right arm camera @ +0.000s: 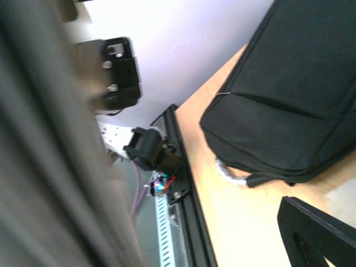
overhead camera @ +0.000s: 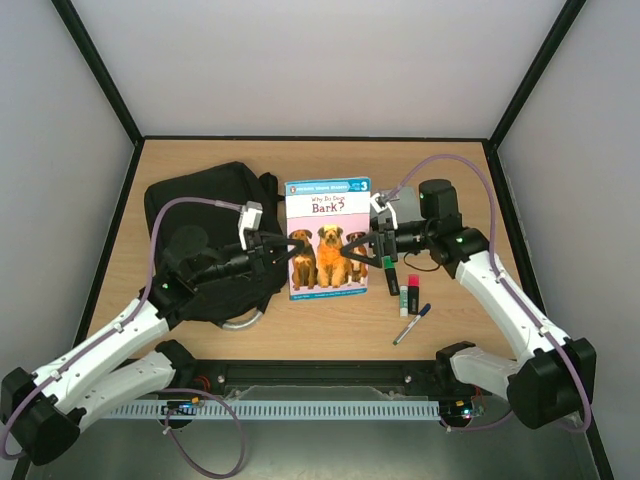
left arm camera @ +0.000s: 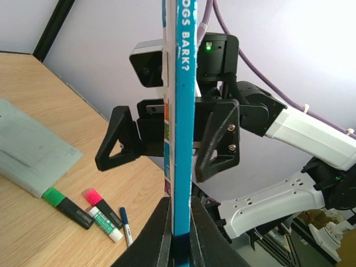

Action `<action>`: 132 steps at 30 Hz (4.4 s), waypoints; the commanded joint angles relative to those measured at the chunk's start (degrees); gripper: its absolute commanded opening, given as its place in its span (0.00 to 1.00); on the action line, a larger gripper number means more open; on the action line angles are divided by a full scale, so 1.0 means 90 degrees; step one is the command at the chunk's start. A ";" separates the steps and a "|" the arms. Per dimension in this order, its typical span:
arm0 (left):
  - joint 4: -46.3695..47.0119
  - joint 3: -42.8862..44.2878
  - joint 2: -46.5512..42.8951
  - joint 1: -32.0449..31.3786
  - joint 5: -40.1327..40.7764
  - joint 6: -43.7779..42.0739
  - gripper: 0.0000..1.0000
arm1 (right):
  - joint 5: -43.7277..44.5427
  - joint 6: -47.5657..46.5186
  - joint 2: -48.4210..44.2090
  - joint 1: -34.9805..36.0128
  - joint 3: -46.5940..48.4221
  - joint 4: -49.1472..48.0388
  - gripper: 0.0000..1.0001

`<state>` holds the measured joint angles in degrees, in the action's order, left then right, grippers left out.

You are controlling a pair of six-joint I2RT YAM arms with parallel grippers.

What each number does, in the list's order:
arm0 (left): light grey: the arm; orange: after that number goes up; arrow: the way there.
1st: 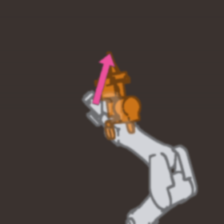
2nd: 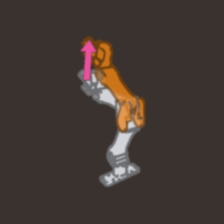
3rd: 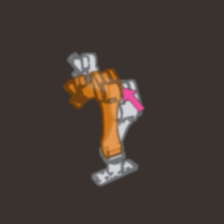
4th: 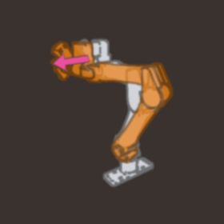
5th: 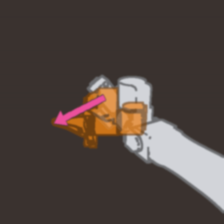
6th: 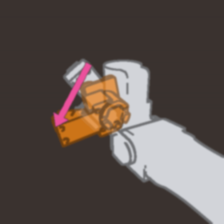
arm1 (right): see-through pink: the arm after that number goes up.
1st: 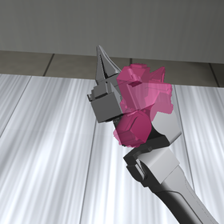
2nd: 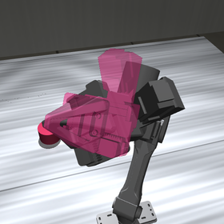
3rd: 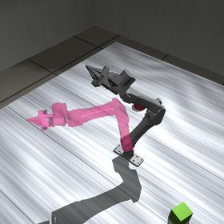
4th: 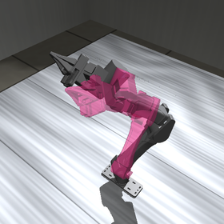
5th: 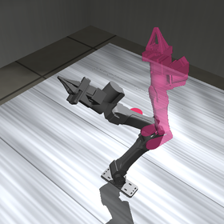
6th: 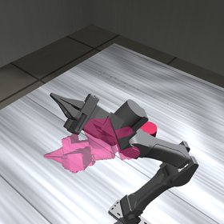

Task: Pack the student bag
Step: Pick up the book from the center of the board, then place the book in the student bag.

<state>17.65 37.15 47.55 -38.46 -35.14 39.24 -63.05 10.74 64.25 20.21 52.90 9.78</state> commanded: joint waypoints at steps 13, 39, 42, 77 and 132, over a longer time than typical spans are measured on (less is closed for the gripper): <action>-0.0706 0.0461 0.0295 0.0064 0.1396 -0.0618 0.02 | -0.1569 0.0542 -0.0138 0.0047 0.0378 0.0010 0.82; -0.0589 0.0174 0.0289 0.0071 0.1401 -0.0491 0.02 | -0.0742 0.1492 -0.0126 -0.0345 0.0006 -0.1086 0.13; -0.0720 0.0207 0.0310 0.0074 0.1455 -0.0584 0.02 | -0.0538 0.1461 -0.0160 -0.0427 -0.0067 -0.1091 0.02; -0.7548 0.3185 0.3724 -0.1172 0.5537 -0.3766 0.64 | 0.1624 -0.1428 -0.1546 -0.1220 -0.1302 -0.0259 0.01; -0.6850 0.3742 0.4998 -0.1404 0.5965 -0.3324 0.48 | 0.2188 -0.1390 -0.1743 -0.1438 -0.1279 -0.0336 0.01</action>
<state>-38.81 68.71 93.58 -51.37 21.06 8.14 -42.41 -1.48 49.82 7.49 41.47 7.88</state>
